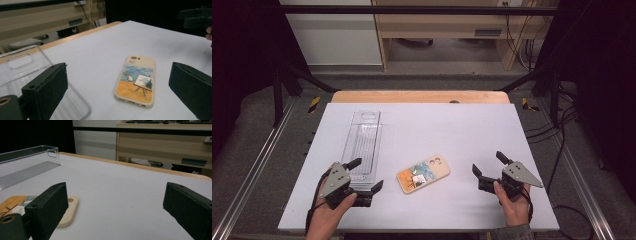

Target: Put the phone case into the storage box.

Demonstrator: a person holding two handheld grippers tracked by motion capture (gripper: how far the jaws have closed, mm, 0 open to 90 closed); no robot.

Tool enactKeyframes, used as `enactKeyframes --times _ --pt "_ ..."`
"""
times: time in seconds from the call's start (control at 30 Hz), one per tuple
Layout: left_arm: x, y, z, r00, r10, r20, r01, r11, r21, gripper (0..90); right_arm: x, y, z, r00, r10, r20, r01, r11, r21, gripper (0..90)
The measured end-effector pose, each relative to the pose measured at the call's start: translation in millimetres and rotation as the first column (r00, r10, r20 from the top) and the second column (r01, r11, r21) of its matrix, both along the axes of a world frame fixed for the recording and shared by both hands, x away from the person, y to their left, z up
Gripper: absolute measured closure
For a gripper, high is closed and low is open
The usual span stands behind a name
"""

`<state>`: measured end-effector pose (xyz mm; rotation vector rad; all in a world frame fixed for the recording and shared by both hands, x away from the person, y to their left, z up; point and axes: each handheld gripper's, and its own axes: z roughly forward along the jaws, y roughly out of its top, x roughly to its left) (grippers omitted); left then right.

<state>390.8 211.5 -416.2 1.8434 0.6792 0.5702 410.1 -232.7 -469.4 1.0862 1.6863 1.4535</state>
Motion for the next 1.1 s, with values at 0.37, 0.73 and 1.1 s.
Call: enactKeyframes --times 0.37,0.73,1.1 --pt "20.4 -68.0 -24.1 0.9895 -0.107 -0.097 0.123 0.9774 0.172 3.1 0.3 1.9 -0.4 0.9999 0.01 0.003 -0.01 1.0 -0.007 6.2" --pt "51.7 -97.3 -52.8 0.979 -0.088 -0.184 0.125 0.9709 0.204 5.7 1.9 3.7 -1.3 0.9994 0.033 0.003 -0.033 0.999 -0.004 5.9" --pt "62.5 -109.1 -63.9 0.969 -0.086 -0.231 0.151 0.9487 0.278 4.9 2.6 5.5 -1.9 0.9985 0.054 -0.004 -0.054 0.999 -0.001 5.7"
